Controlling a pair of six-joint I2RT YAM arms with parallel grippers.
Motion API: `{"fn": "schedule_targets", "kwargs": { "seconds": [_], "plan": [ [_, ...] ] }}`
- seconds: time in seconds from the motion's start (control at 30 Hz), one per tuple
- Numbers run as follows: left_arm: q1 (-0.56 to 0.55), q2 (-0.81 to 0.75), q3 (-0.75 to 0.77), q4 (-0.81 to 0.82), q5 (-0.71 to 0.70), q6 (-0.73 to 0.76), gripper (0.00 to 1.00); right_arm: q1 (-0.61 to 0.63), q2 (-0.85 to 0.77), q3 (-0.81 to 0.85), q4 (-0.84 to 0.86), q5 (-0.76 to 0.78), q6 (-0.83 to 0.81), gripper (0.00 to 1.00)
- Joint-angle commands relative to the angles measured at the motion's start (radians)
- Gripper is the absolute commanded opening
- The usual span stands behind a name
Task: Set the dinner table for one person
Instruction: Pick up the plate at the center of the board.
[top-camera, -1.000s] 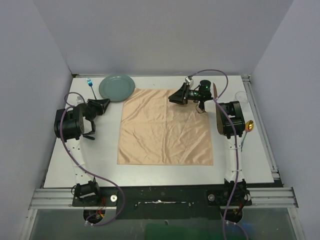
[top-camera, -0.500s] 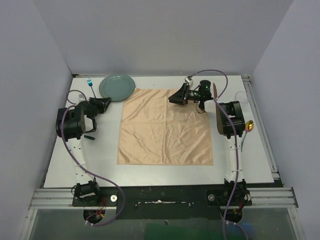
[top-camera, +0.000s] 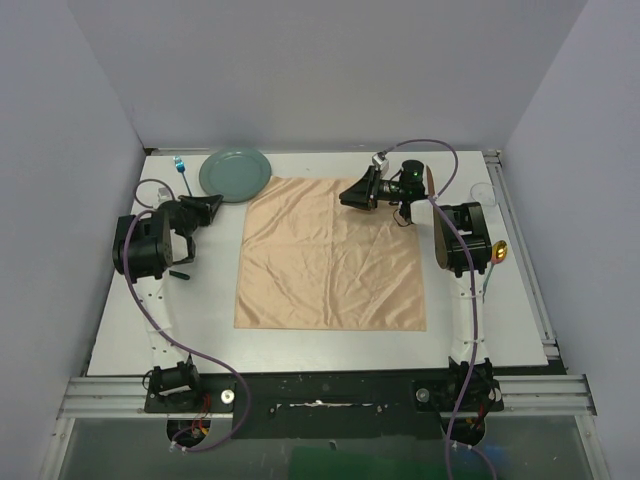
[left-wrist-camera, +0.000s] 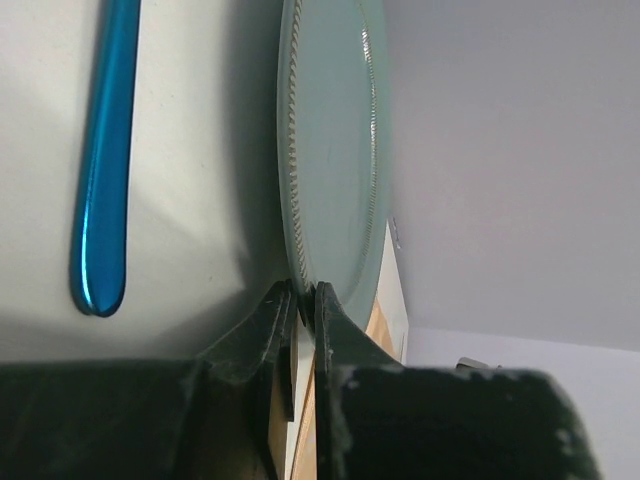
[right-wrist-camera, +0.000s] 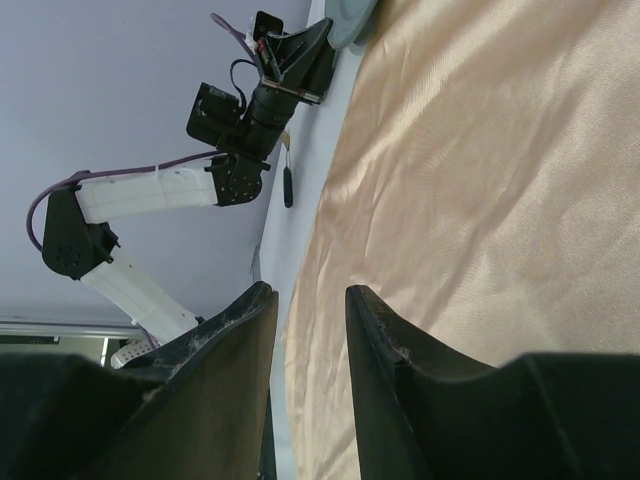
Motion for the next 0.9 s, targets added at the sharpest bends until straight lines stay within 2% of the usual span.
{"fn": "schedule_targets", "kwargs": {
  "seconds": [0.0,0.4,0.87],
  "plan": [
    [-0.026,-0.068,-0.040,-0.050,-0.061,0.129,0.00,-0.007,-0.053,-0.001,0.028,-0.023,-0.010,0.35],
    [-0.029,-0.241,-0.122,0.043,-0.078,0.123,0.00,-0.006,-0.044,-0.011,0.046,-0.019,0.001,0.35],
    [-0.024,-0.399,-0.147,0.022,-0.099,0.131,0.00,-0.002,-0.054,-0.021,0.061,-0.010,0.007,0.36]
  ]
}}
